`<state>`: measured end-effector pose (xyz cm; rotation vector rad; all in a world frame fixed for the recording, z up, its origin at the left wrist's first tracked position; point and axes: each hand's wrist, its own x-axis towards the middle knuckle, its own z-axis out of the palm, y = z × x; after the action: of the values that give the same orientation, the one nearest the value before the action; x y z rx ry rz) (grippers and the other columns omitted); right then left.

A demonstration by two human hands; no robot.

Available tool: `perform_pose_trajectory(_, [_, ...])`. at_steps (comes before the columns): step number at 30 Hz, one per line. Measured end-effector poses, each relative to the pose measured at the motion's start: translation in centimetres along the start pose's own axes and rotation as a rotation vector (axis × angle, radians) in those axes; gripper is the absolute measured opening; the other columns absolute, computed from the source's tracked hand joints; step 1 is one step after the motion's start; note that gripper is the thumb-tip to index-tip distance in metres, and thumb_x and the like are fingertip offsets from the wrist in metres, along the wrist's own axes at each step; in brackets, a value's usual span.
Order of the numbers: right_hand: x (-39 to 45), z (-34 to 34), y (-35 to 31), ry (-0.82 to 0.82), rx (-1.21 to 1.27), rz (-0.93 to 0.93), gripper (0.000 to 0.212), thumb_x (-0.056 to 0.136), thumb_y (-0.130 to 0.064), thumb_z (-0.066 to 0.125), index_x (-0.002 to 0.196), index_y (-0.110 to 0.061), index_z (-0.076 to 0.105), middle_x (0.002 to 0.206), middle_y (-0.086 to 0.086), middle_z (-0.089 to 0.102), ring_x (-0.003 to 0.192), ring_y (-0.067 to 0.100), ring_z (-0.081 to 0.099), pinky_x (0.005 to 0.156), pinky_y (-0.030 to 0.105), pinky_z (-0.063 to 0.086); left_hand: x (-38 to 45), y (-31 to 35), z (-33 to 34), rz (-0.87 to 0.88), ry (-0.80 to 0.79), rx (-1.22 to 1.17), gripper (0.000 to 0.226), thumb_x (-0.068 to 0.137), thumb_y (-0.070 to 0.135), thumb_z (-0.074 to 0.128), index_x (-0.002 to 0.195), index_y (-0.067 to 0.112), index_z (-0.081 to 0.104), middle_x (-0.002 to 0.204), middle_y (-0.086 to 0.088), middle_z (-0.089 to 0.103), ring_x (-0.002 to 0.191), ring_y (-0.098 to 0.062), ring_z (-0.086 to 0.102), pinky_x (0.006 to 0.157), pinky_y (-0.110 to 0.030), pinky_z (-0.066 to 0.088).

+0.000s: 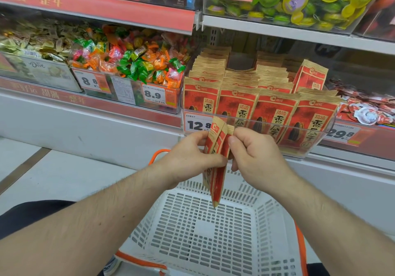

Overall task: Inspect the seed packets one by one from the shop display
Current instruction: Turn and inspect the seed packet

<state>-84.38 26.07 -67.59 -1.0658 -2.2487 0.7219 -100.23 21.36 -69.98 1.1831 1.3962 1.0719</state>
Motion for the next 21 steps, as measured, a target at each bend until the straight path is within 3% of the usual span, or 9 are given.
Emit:
perform_pose_trajectory(1, [0.0,0.1,0.0,-0.012,0.011,0.0,0.03,0.1,-0.018,0.046,0.074,-0.004,0.054,0.056,0.004,0.06,0.055,0.019,0.059,0.057,0.039,0.047,0.0,0.1,-0.1,0.016,0.017,-0.014,0.047,0.064,0.032,0.075,0.11,0.031,0.065,0.11,0.008,0.069,0.089,-0.008,0.07,0.069,-0.022,0.05])
perform_pose_trajectory(3, [0.2,0.1,-0.1,-0.06,0.122,0.047,0.031,0.102,-0.015,0.044,0.073,-0.007,0.053,0.053,-0.005,0.06,0.047,0.01,0.056,0.051,0.027,0.044,0.1,0.4,-0.3,0.006,0.013,-0.105,0.049,0.067,0.031,0.073,0.114,0.024,0.066,0.11,0.006,0.072,0.094,-0.015,0.071,0.079,-0.037,0.057])
perform_pose_trajectory(5, [0.4,-0.2,-0.4,-0.101,0.285,0.102,0.033,0.103,-0.012,0.042,0.073,-0.009,0.054,0.052,-0.007,0.057,0.044,0.009,0.053,0.049,0.02,0.041,-0.2,0.8,-0.7,-0.03,-0.083,-0.219,0.037,0.072,0.028,0.068,0.106,0.015,0.068,0.098,-0.006,0.072,0.092,-0.024,0.07,0.08,-0.047,0.055])
perform_pose_trajectory(8, [0.5,-0.6,-1.0,-0.145,0.468,0.163,0.037,0.104,-0.009,0.041,0.069,-0.01,0.053,0.053,-0.004,0.055,0.041,0.011,0.047,0.046,0.018,0.038,-0.3,0.8,-0.8,-0.066,-0.25,-0.273,0.024,0.08,0.032,0.056,0.084,0.012,0.069,0.095,-0.017,0.07,0.092,-0.029,0.065,0.075,-0.043,0.056])
perform_pose_trajectory(12, [0.4,-0.8,-1.2,-0.164,0.548,0.202,0.038,0.103,-0.009,0.04,0.067,-0.008,0.052,0.056,0.002,0.054,0.04,0.012,0.043,0.044,0.021,0.035,-0.2,0.8,-0.6,-0.1,-0.304,-0.31,0.029,0.08,0.036,0.053,0.084,0.011,0.068,0.099,-0.016,0.071,0.09,-0.026,0.065,0.072,-0.039,0.056])
perform_pose_trajectory(17, [0.5,-0.8,-1.1,-0.113,0.462,0.164,0.038,0.103,-0.013,0.043,0.067,-0.009,0.055,0.056,0.003,0.054,0.042,0.01,0.047,0.045,0.019,0.038,-0.3,0.9,-0.3,-0.104,-0.157,-0.276,0.024,0.079,0.035,0.064,0.091,0.014,0.068,0.097,-0.014,0.073,0.095,-0.031,0.069,0.077,-0.049,0.057])
perform_pose_trajectory(19, [0.4,-0.8,-0.8,-0.097,0.286,0.079,0.037,0.099,-0.022,0.051,0.066,-0.009,0.058,0.056,0.007,0.056,0.048,0.014,0.051,0.05,0.032,0.043,-0.3,1.0,-0.2,-0.138,-0.051,-0.271,0.029,0.082,0.033,0.071,0.102,0.013,0.064,0.097,-0.009,0.074,0.099,-0.031,0.069,0.083,-0.054,0.057])
perform_pose_trajectory(21, [0.2,-1.3,-0.8,-0.196,0.136,0.025,0.041,0.094,-0.034,0.059,0.064,-0.005,0.059,0.06,0.014,0.058,0.055,0.027,0.055,0.058,0.041,0.047,-0.2,1.1,-0.4,-0.165,0.042,-0.293,0.028,0.088,0.033,0.069,0.107,0.013,0.064,0.098,-0.006,0.072,0.096,-0.028,0.069,0.085,-0.057,0.057])
